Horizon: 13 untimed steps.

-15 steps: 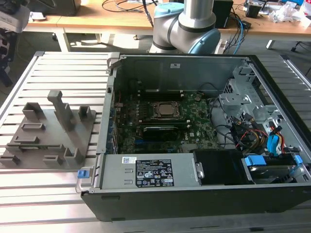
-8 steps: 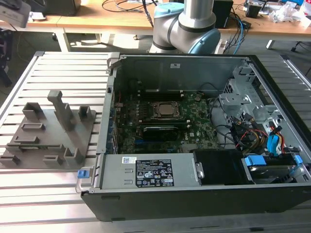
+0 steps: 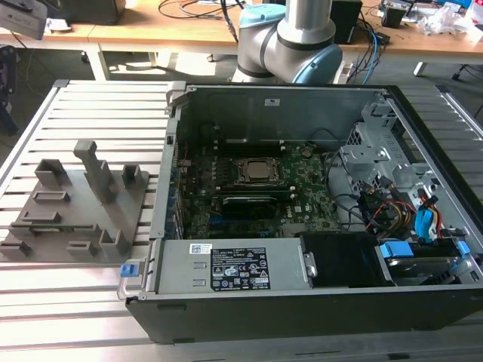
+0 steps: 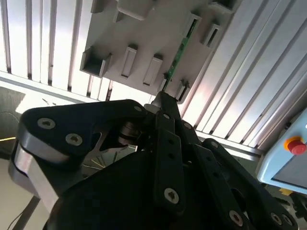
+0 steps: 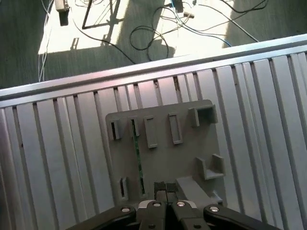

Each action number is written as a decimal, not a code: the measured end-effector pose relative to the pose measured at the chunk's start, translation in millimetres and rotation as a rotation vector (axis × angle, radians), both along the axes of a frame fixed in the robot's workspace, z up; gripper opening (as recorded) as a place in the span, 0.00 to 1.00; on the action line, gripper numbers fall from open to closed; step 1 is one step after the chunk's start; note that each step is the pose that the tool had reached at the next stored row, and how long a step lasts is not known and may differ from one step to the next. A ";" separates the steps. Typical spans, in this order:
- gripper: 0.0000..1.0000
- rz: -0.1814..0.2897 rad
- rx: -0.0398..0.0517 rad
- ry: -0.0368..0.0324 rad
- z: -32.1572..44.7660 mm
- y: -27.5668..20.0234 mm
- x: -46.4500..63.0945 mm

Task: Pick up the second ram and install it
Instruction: 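Pick up the second ram and move it above second insertion slot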

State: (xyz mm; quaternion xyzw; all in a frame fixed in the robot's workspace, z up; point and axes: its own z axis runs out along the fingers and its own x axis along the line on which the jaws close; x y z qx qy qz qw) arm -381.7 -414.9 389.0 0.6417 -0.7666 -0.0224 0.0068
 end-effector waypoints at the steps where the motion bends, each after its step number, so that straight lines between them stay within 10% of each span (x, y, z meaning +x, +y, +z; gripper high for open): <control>1: 0.11 0.023 -0.0010 0.0001 0.0 0.0 0.0; 13: 0.17 0.098 -0.0202 0.0006 0.0 0.0 0.0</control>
